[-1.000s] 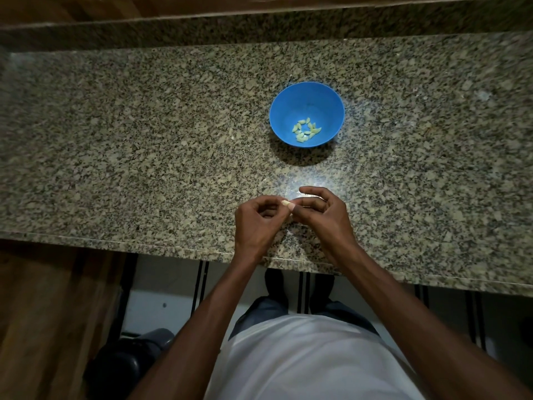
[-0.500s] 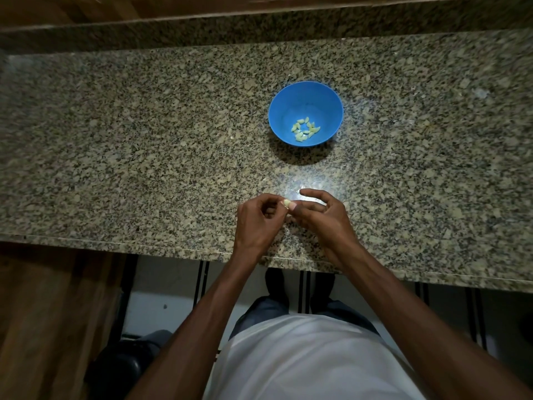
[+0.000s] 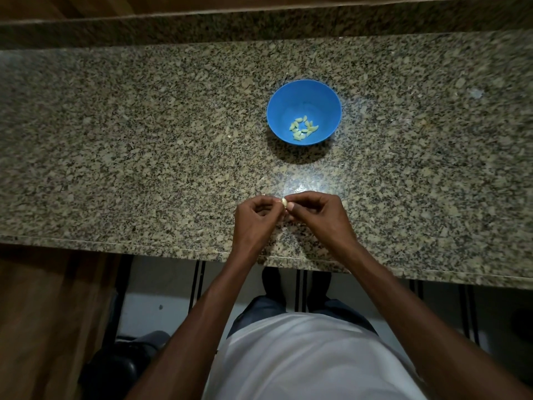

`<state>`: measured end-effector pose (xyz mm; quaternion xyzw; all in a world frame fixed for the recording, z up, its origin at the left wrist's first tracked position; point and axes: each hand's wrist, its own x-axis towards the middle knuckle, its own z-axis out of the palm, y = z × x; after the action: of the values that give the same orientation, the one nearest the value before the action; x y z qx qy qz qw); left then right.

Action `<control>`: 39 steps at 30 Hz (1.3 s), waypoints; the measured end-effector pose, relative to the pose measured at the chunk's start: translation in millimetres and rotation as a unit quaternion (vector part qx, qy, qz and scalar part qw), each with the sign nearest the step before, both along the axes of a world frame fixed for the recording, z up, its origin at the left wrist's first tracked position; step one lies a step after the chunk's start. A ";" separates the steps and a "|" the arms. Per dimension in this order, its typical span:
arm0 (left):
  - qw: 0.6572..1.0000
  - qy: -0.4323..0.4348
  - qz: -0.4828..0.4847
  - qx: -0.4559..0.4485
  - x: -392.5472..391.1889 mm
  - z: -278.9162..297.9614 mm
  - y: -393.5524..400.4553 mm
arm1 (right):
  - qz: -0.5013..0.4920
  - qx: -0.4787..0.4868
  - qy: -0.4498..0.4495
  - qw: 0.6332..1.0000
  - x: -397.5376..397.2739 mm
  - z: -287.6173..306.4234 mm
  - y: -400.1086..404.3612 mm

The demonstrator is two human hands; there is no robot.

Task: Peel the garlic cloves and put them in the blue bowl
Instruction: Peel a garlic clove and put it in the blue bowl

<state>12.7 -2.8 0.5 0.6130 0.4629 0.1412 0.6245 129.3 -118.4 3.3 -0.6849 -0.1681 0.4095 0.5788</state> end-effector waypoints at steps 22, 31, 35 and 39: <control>0.993 -0.048 -0.053 -0.096 -8.3 3.3 16.0 | -0.025 -0.008 -0.056 0.998 -7.7 -3.4 0.0; 0.995 -0.040 -0.076 -0.049 -14.4 -2.8 27.0 | -0.035 -0.030 -0.132 0.990 -25.2 -1.6 5.8; 0.993 -0.034 -0.115 0.003 -14.7 -4.8 27.6 | -0.040 -0.026 -0.130 0.990 -26.8 -3.9 3.4; 0.991 -0.041 -0.125 -0.021 -18.7 -6.2 27.1 | -0.050 -0.025 -0.111 0.992 -31.4 -5.7 0.4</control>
<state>-6.0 24.3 -5.8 0.6461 0.3601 0.0771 0.6685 97.9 -118.1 -2.4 -0.7481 -0.1865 0.3054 0.5588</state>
